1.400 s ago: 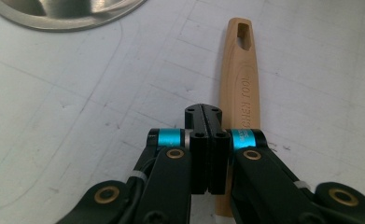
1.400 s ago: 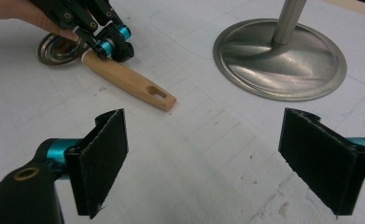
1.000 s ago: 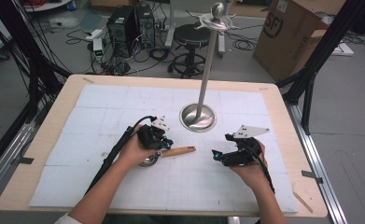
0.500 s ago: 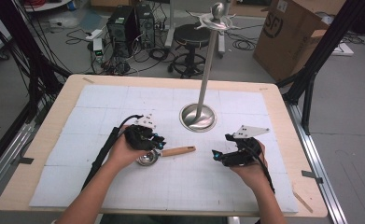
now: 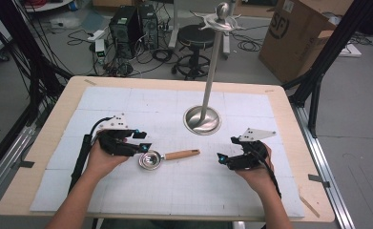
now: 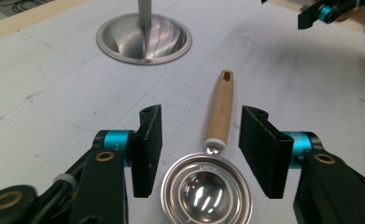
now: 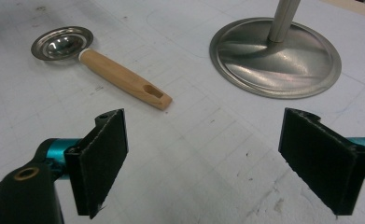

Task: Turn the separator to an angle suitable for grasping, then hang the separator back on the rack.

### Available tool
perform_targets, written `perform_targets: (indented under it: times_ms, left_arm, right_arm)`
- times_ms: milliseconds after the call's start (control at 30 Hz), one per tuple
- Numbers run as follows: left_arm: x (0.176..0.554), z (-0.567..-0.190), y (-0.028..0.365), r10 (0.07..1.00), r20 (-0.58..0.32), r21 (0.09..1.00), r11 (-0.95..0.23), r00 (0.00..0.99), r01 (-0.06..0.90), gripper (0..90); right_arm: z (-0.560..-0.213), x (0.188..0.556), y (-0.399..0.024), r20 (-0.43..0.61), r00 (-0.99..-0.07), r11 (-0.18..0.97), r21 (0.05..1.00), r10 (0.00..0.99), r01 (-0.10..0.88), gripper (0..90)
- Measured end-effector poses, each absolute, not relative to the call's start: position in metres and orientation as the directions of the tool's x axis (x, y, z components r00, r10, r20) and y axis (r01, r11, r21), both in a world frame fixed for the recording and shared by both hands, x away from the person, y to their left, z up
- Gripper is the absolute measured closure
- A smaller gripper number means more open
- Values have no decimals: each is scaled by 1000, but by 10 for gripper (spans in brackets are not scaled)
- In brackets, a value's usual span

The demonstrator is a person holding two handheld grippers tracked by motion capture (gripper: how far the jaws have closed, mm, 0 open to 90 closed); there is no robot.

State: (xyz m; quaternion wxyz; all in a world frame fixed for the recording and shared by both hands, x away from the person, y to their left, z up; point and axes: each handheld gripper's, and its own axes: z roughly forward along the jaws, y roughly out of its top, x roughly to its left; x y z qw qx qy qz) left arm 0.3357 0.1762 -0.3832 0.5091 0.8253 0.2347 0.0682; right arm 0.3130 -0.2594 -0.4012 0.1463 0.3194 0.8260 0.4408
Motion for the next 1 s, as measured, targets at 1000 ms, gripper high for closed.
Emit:
perform_targets:
  times_ms: [1000]
  left_arm:
    - [329, -387, 193, 492, -120, 886, -339, 863, 316, 170]
  right_arm:
    - [-398, 318, -259, 63, -748, 381, 830, 661, 407, 145]
